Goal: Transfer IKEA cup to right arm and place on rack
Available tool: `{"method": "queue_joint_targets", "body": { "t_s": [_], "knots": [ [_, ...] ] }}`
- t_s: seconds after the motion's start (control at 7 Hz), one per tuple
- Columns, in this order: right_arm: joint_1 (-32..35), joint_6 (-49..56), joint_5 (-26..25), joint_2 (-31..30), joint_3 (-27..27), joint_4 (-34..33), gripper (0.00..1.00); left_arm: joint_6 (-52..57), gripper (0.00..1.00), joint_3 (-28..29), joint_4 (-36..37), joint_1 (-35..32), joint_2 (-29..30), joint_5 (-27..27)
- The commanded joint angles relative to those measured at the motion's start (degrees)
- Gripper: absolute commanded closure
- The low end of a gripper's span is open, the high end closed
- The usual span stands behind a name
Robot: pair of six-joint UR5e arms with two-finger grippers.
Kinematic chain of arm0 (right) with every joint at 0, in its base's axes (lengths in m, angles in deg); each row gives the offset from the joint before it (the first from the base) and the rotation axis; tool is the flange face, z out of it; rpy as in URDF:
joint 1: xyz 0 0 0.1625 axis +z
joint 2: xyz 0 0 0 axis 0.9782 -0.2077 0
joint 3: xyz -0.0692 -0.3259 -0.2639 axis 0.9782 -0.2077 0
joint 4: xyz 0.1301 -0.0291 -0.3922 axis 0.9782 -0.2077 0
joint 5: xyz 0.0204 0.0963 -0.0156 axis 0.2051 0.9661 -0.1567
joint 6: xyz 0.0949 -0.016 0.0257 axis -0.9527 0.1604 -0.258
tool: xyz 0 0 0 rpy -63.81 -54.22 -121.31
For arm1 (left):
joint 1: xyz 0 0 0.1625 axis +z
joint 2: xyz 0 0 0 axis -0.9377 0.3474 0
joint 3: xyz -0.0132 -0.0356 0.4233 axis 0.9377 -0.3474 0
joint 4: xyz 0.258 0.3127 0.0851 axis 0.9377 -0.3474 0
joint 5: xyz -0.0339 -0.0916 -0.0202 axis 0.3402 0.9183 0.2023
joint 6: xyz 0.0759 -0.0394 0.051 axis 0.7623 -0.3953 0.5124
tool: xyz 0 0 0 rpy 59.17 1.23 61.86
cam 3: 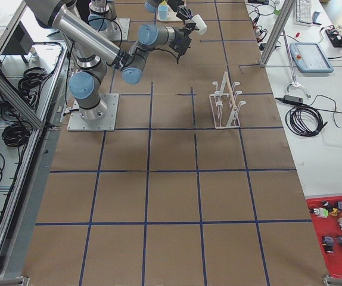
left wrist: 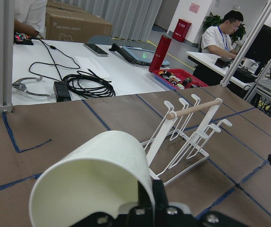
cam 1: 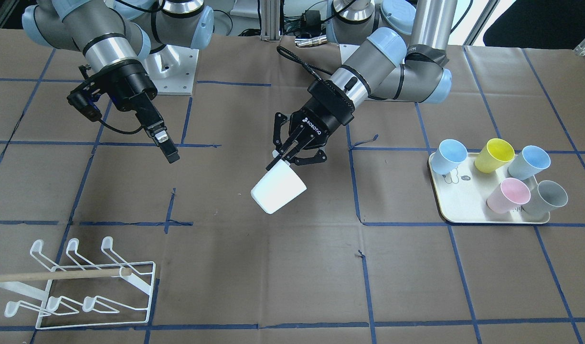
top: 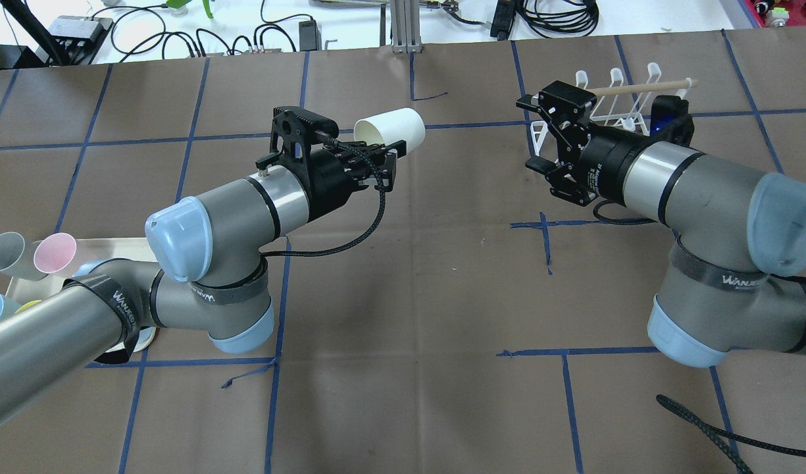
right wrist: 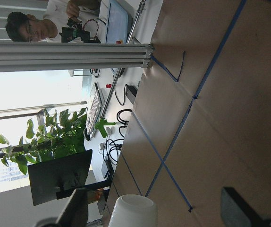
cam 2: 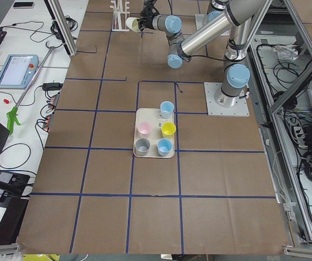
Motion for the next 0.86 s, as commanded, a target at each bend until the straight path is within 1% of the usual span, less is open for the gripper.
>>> {"method": "queue_joint_targets", "body": {
  "t_s": [0.0, 0.14, 0.43, 0.71],
  "knots": [
    [1.63, -2.94, -6.41, 3.47, -0.35, -8.01, 0.01, 0.02, 1.0, -0.02, 0.0, -0.13, 0.28, -0.01],
    [5.21, -2.94, -5.55, 5.58, -0.71, -9.43, 0.0, 0.02, 1.0, -0.02, 0.0, -0.13, 0.29, -0.01],
    [10.33, -3.55, -6.07, 11.11, -3.07, -17.93, 0.01, -0.06, 1.0, -0.11, 0.0, -0.13, 0.29, -0.01],
    [10.96, -11.42, -5.72, 14.63, -3.08, -23.21, 0.01, -0.24, 1.0, -0.11, 0.0, -0.13, 0.2, -0.01]
  ]
}}
